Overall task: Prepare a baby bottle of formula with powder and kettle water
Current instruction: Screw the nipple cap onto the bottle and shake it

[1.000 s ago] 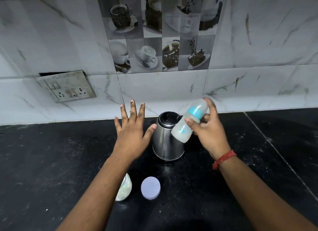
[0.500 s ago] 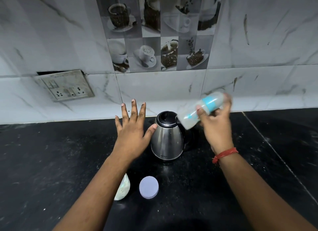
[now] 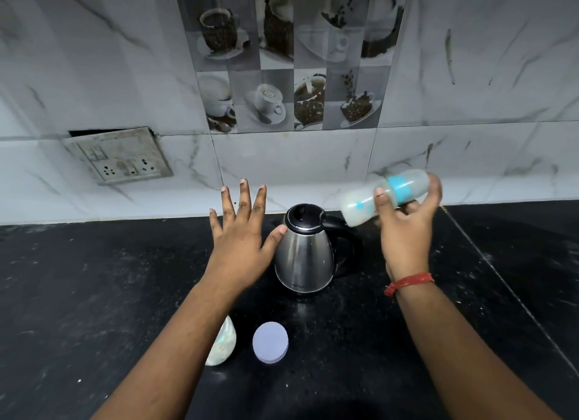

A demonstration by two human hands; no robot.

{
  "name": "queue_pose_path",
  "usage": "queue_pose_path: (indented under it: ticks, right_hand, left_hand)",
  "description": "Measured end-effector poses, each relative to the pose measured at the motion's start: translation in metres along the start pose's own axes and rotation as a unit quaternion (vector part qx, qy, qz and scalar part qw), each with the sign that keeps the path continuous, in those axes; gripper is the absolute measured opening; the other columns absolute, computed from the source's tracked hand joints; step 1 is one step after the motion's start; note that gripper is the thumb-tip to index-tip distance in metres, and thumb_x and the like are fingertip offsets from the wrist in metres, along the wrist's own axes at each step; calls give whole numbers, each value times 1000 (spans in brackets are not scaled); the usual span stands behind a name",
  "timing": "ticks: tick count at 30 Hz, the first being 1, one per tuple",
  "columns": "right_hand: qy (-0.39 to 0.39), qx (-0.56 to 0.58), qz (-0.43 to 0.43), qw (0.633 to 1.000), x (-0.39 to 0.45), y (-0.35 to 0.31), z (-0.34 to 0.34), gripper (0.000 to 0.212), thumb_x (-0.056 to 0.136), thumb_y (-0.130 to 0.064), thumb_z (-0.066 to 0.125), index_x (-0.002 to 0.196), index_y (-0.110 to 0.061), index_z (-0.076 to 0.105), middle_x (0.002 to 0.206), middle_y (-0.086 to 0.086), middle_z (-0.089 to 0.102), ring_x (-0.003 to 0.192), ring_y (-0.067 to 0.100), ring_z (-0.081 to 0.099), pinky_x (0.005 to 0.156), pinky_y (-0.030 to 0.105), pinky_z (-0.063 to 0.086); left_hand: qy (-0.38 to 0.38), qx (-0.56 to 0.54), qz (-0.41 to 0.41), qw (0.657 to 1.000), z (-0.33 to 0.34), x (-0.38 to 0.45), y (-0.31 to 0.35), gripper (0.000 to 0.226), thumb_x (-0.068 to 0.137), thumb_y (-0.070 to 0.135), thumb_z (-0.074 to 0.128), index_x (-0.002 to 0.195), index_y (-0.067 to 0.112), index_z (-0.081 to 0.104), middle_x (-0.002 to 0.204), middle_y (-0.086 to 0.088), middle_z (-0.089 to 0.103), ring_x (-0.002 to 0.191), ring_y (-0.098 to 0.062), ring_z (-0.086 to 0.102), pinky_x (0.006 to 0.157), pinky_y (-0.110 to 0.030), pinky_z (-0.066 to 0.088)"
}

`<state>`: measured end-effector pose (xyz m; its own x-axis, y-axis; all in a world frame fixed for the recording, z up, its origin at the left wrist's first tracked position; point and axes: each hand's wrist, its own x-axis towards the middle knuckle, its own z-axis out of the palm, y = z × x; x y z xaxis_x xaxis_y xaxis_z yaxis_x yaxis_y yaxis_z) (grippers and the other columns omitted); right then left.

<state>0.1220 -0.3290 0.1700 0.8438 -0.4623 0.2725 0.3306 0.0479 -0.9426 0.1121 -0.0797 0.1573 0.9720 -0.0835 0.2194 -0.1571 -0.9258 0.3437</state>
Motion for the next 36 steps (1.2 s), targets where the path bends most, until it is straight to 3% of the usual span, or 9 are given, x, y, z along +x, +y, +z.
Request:
queue_pose_path:
  ticks: [4,9,13,18,22,26,30,34,36]
  right_hand:
    - [-129,-150,14,980,3,6,3,73,82,-26,84,134,-51,39,102,7,73,90,21,74,86,50,61]
    - [35,-31,10,999,9,-2,3,69,89,-23,76,137,-45,32,107,4,70,81,8,74,86,51,61]
    - [-170,-188,45,966,3,8,7,81,77,-34,84,138,-56,36,98,3,71,90,21,74,88,53,59]
    - [-25,-39,16,999,-2,4,9,80,86,-25,79,147,-39,30,113,5,71,94,16,75,89,56,59]
    - [-182,-189,8,965,-14,9,16,83,81,-28,84,144,-47,33,106,-4,72,92,9,73,90,35,59]
    - [-39,-19,-10,999,-11,4,16,79,87,-22,78,147,-40,28,119,2,67,101,15,73,94,48,58]
    - [-171,-163,6,972,-15,7,18,81,86,-21,80,145,-45,31,106,-5,70,93,10,73,92,41,59]
    - [-43,-22,20,999,-8,4,14,79,89,-20,77,148,-39,29,116,1,69,99,16,74,93,51,58]
    - [-51,-46,4,998,-6,1,14,79,87,-24,77,146,-40,27,114,1,69,98,17,74,92,52,59]
  left_hand:
    - [5,-5,5,1000,1,1,0,81,96,71,21,162,35,-9,168,4,-29,153,-26,-34,125,-62,-9]
    - [1,-6,7,1000,1,1,2,82,96,72,20,162,35,-11,167,4,-31,152,-25,-36,125,-60,-12]
    - [7,-10,4,1000,1,1,1,82,95,72,20,163,35,-9,168,4,-30,153,-26,-34,125,-61,-11]
    - [-1,-16,3,1000,0,-1,6,85,92,75,16,162,36,-10,168,4,-30,152,-25,-36,125,-60,-13]
    - [3,-17,4,1000,-2,0,7,85,92,74,16,163,35,-9,168,4,-30,153,-26,-34,125,-60,-11]
    - [1,-20,4,1000,-3,0,9,86,90,76,14,162,36,-11,167,5,-32,152,-25,-36,125,-60,-12]
    - [4,-19,9,1000,-1,0,9,86,90,76,14,162,36,-10,167,5,-31,152,-25,-36,125,-61,-11]
    - [6,-23,6,1000,-2,1,9,86,90,76,14,162,36,-11,167,5,-32,152,-25,-36,125,-59,-12]
    - [6,-21,9,1000,-2,1,9,86,90,76,14,162,37,-12,167,6,-33,152,-24,-36,125,-59,-12]
